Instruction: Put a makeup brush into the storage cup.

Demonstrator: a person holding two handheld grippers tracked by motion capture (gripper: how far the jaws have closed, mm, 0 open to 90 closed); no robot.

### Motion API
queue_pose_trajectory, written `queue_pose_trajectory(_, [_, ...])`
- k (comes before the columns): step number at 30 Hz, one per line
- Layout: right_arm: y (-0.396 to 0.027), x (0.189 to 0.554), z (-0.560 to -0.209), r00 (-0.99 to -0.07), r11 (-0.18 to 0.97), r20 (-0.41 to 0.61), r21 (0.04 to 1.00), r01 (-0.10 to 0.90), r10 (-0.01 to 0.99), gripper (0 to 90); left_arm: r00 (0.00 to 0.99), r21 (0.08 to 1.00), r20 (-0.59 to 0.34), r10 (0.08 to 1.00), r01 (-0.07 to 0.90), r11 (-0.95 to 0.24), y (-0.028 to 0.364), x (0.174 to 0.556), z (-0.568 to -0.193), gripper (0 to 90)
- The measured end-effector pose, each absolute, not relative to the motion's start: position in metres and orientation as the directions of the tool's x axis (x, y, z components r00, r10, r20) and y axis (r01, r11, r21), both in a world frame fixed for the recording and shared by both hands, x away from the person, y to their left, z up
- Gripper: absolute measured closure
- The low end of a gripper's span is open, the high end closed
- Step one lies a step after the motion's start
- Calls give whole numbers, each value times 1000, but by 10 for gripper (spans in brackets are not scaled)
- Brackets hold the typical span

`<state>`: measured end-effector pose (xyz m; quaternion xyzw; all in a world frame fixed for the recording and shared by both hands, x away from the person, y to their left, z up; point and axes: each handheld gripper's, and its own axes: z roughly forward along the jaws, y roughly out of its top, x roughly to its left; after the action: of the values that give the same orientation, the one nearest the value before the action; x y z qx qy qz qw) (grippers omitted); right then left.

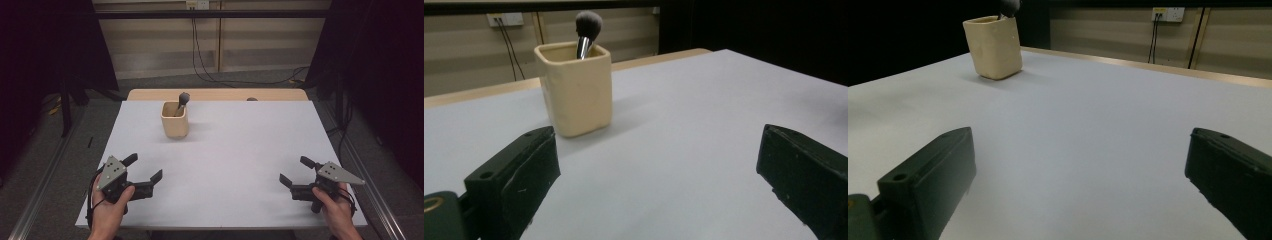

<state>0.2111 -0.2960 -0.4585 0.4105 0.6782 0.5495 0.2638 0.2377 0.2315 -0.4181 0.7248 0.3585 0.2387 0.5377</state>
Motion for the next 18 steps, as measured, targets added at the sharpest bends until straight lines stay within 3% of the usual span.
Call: queue_pose_trajectory(18, [-294,208,-458,-526,67,79,965,253,847,0,592,957,-83,802,273,-103,249,226,-434,37])
